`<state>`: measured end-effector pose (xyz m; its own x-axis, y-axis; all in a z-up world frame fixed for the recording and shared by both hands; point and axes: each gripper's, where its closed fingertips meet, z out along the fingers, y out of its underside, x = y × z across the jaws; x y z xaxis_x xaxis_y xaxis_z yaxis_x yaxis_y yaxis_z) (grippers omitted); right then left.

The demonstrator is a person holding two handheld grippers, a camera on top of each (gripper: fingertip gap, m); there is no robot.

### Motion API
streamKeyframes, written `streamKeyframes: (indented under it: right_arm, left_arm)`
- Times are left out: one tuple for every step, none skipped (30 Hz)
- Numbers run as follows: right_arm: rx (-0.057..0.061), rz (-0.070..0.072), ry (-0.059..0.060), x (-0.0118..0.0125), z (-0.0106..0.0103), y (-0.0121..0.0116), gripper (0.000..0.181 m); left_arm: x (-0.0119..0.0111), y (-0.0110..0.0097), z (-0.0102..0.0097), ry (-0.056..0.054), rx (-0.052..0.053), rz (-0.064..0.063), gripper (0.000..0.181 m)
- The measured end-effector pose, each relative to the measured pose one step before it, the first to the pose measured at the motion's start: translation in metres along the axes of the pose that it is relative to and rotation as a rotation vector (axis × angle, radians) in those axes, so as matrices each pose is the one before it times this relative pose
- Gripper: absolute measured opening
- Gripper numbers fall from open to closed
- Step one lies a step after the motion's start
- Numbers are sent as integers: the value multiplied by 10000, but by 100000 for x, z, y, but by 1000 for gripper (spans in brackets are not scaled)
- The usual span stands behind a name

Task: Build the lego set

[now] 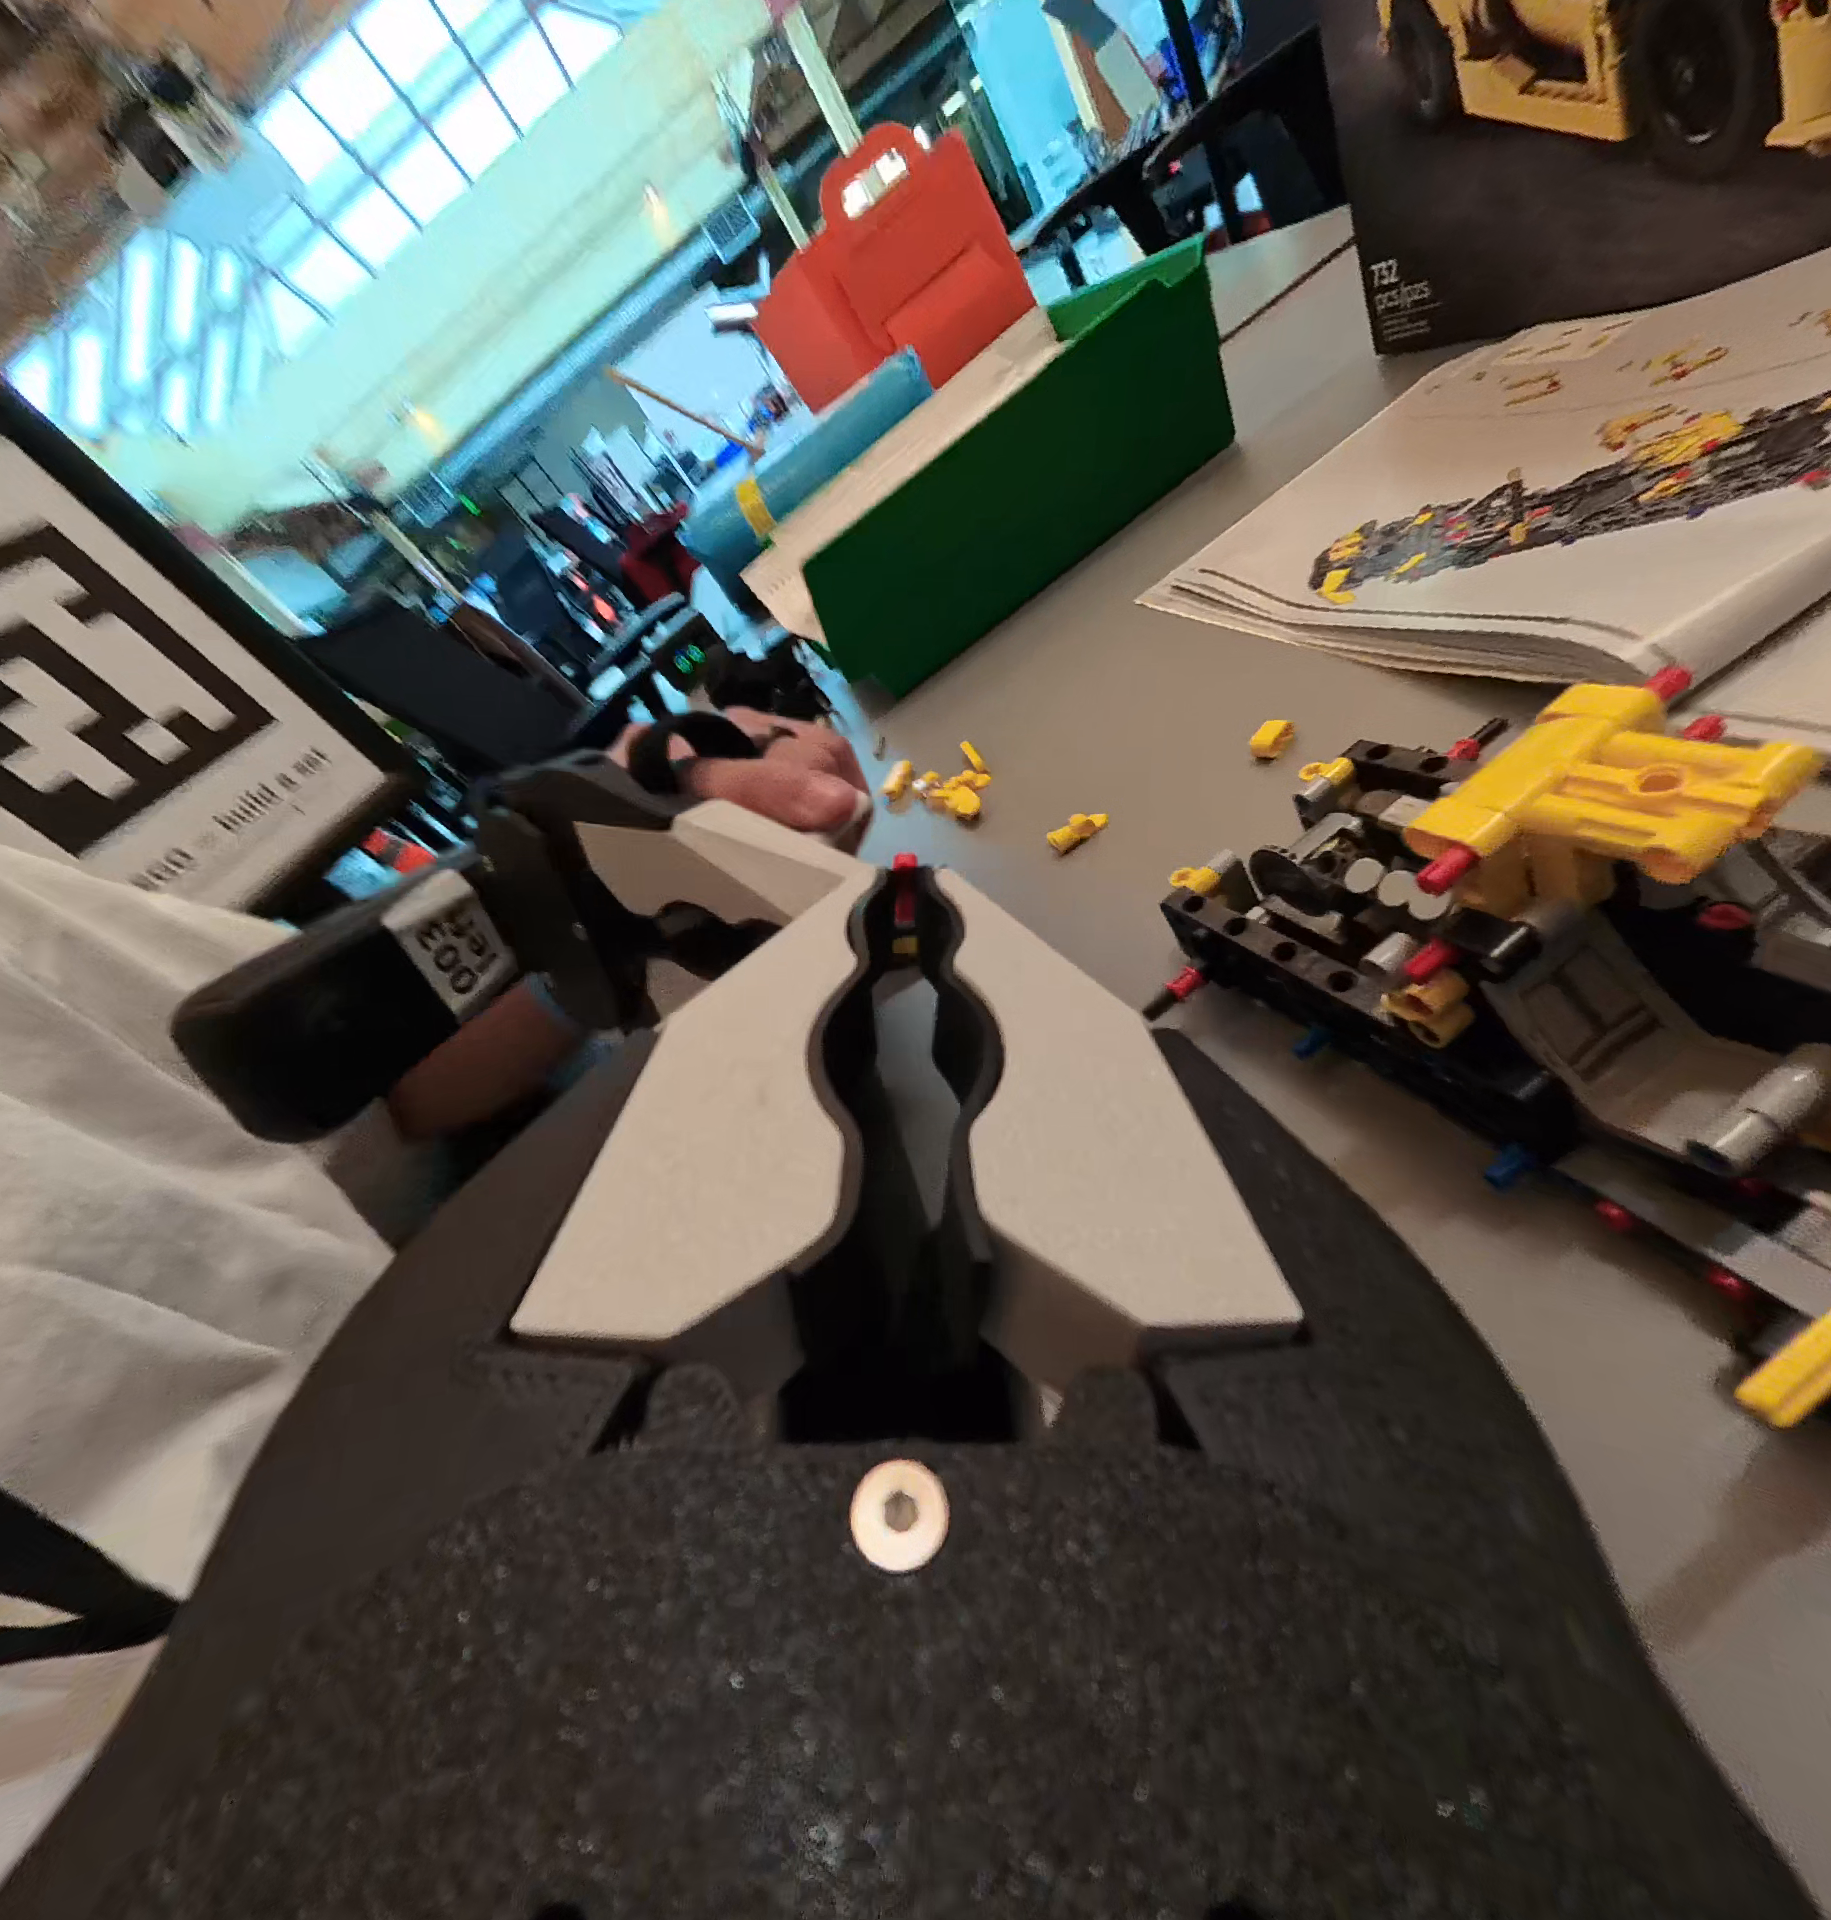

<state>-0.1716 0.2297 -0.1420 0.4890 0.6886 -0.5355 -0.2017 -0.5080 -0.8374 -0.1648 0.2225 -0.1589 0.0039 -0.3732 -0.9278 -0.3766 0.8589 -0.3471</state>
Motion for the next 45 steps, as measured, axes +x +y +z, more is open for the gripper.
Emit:
streamKeyframes:
  right_arm:
    - [-168,-385,206,125,157,155,3]
    - [-22,-251,69,-56,87,-66,3]
    - [17,-111,38,-28,72,-109,3]
    - [-94,-21,43,95,83,97,3]
    - [-88,62,34,136,46,125,3]
    - [-79,91,24,118,12,133,3]
    - [-96,-5,74,119,1,125,3]
    - [-125,-136,129,118,50,160,3]
    - [-66,-183,177,127,91,51,3]
    - [-34,-197,177,119,123,-7,3]
    - [-100,-110,64,-7,189,100,2]
    - [-156,-35,31,-3,224,208,2]
    - [-160,-16,116,144,173,236,2]
    - [-89,-22,99,151,25,75,2]
    - [-60,-100,127,211,-58,36,2]
    - [-25,-67,49,108,-64,54,2]
    - [144,58,-35,-20,-101,-188,2]
    - [170,82,-2,34,-115,-251,2]
    - [-2,61,-40,19,-11,10,2]
    - [-100,71,-24,35,84,176,2]
    - [-2,14,14,30,39,16,2]
    - [74,-24,12,-20,-41,-119,2]
    - [-5,-10,-8,-22,-4,4,2]
    - [-3,45,-23,18,10,31,2]
    - [19,57,-29,8,-6,-28,2]
    - [87,35,-41,-39,-45,-145,2]
    - [137,41,-157,-252,-35,-200,2]
    - [-42,40,-91,-160,89,86,2]
    - [-191,-19,83,81,158,326,2]
    - [-105,-75,69,32,112,149,2]
    - [-33,-82,44,-21,24,7,2]
    - [2,-46,41,7,13,-2,2]
    - [-12,-34,66,53,30,33,2]
    - [-56,-48,68,48,49,86,2]
    - [-30,-23,55,41,28,27,2]
    - [-22,-30,52,43,33,37,2]
    - [-17,-40,25,-6,23,31,2]
    - [13,-26,22,11,5,-35,2]
    - [-2,-6,42,44,8,8,2]
    - [-41,1,38,48,33,61,2]
    - [-30,-21,66,55,27,24,2]
    - [-10,-47,101,75,27,20,2]
    - [-36,-73,127,77,40,43,2]
    - [-90,-70,164,116,71,129,2]
    - [-115,-15,166,114,111,183,2]
  left_arm:
    - [8,-80,-95,-22,96,303,3]
    - [-14,-103,-90,7,89,191,3]
    - [-72,-54,-71,-18,54,123,3]
    - [-63,51,-40,-33,-5,103,3]
    - [130,207,23,56,-81,111,3]
    - [109,216,24,15,-94,90,3]
    - [53,120,18,-16,-52,42,3]
    - [74,68,-2,32,-49,12,3]
    - [66,-25,5,34,-23,6,3]
    - [37,-106,5,-8,27,50,3]
    - [66,-125,1,13,38,68,3]
    - [53,-54,19,4,-4,54,3]
    - [81,24,26,37,-50,65,3]
    - [61,152,32,-4,-121,47,3]
    - [-54,186,1,-69,-121,33,3]
    - [-151,81,-40,-81,-30,-13,3]
    - [-111,34,-63,-41,10,-57,3]
    - [-51,144,-27,-9,-67,-39,4]
    - [17,98,-23,15,-25,-29,4]
    - [115,38,-9,58,13,-34,3]
    - [109,31,5,45,-8,-1,3]
    - [75,-14,4,28,6,26,3]
    - [37,-20,2,20,8,-9,3]
    - [28,6,14,16,-8,-40,4]
    - [-9,12,13,-8,-10,-22,4]
    - [49,40,26,31,-35,0,4]
    - [134,150,74,72,-95,2,4]
    - [121,138,82,37,-81,35,4]
    - [66,42,20,13,-29,70,4]
    - [18,-57,-20,6,28,32,3]
    - [7,-14,-28,-3,-7,-18,3]
    - [4,29,-6,-13,-33,31,4]
    - [59,39,27,2,-48,76,4]
    - [88,25,30,10,-42,82,4]
    - [45,28,20,-10,-34,87,3]
    - [40,5,14,3,-21,65,3]
    - [7,-12,8,2,-7,27,3]
    - [-16,11,-4,-16,-24,24,4]
    - [15,21,9,5,-27,30,3]
    - [54,29,30,22,-40,31,4]
    - [43,57,45,-9,-59,66,4]
    - [27,78,47,-27,-92,125,3]
    - [83,68,53,-8,-112,143,3]
    - [161,68,79,37,-118,113,3]
    - [191,96,72,54,-120,127,3]
